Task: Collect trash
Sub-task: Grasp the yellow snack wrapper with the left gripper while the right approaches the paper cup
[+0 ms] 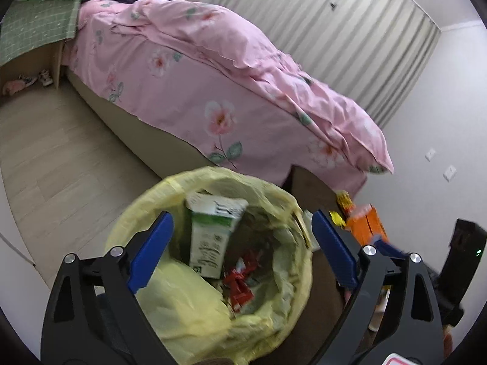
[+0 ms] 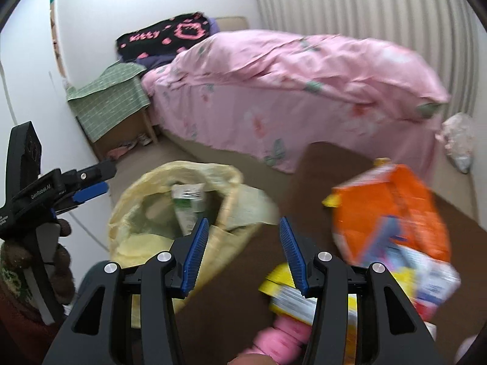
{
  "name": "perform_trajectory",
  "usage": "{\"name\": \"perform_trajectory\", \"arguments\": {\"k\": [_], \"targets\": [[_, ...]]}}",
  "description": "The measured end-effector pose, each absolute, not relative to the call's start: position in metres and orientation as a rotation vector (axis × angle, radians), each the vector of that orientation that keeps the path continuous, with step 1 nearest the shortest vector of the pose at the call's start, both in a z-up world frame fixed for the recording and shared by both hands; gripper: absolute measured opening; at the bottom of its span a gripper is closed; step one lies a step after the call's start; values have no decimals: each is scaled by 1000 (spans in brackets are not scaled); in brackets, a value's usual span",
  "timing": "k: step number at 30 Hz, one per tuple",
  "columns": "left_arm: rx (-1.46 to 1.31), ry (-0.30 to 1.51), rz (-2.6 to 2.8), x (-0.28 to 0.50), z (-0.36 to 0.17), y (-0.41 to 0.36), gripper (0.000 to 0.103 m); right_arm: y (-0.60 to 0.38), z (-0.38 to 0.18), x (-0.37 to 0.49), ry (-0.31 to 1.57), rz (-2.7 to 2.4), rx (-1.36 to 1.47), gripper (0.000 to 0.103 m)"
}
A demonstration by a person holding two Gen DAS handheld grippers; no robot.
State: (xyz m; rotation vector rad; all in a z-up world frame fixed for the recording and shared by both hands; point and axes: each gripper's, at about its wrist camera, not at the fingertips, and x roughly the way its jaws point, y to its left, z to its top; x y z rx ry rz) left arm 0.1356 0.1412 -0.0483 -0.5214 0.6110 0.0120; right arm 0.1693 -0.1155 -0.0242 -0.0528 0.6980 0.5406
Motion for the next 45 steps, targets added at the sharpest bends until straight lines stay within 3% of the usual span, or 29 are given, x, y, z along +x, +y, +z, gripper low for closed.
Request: {"name": "perform_trajectory", "arguments": {"k": [4,20,26,29,33,38,45], "targets": [[-442,620,-73,134,-38,103,88,-168,-11,148,634,451,-45,61],[-26,665,-510,164,-40,-85,83,-289,-37,75,697,207,-35,61],[-108,788,-520,223,-64,-97,83,-291,-56,62,732,248,-13,61],[-157,907,-522,244,-88,-96,69,-285,-62,61,749,281,-15,61],[-244,930,-521,233,-90,-78,63,-277,-69,56,756,349,6,61],[-282,937,-458,200,-87,-59,39,-253,-84,61,783,365,-52,61],[-262,941,-483,146,-79,-55,38,-239,-87,61,767,325,-126,61]]}}
